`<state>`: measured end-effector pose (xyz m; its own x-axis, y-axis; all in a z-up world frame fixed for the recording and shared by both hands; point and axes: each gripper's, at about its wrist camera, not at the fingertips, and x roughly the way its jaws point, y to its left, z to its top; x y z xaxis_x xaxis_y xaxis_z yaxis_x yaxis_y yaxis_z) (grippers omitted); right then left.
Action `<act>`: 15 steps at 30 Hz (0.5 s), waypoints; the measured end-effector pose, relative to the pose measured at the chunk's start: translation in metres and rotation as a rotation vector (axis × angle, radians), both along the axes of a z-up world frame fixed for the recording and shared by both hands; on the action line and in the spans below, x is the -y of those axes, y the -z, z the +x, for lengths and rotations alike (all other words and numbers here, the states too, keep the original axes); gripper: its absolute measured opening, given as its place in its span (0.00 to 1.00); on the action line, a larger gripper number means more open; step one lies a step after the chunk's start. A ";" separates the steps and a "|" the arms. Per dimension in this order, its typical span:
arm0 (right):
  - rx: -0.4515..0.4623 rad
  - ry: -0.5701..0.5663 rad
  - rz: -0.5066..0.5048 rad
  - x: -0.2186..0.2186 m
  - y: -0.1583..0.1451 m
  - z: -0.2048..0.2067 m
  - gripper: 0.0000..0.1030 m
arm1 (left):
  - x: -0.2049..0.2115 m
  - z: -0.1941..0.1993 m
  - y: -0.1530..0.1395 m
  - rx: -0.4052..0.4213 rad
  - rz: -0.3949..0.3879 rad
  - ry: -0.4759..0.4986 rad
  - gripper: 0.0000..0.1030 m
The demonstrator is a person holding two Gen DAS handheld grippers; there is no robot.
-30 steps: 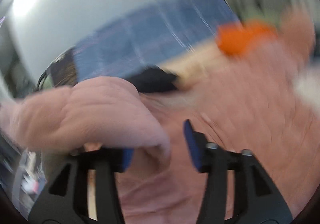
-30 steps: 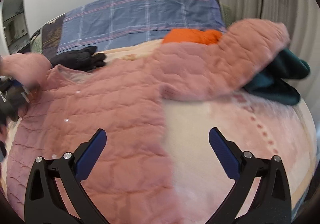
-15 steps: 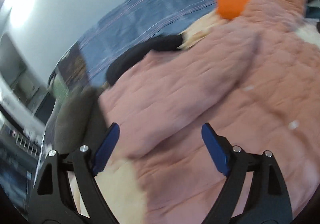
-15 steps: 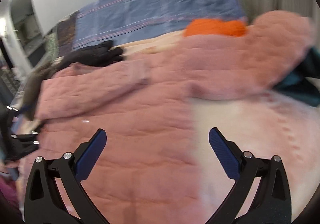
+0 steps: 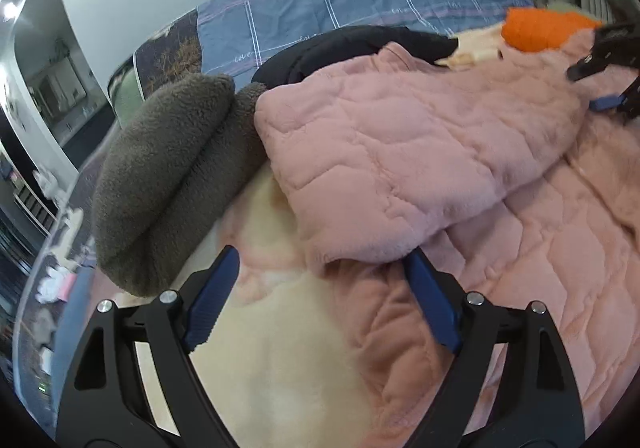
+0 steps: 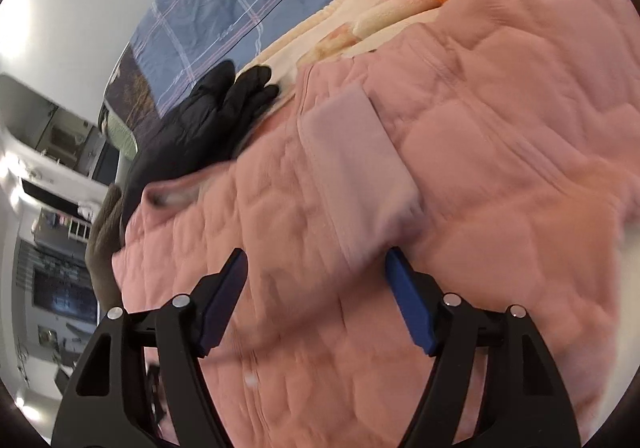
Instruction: Fold large clothes
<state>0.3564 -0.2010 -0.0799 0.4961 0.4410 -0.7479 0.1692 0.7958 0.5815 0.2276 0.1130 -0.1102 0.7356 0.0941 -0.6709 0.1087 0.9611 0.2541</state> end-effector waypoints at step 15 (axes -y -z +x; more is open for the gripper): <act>0.263 -0.012 -0.138 0.005 -0.075 -0.047 0.19 | -0.009 -0.003 -0.024 0.080 -0.083 -0.023 0.56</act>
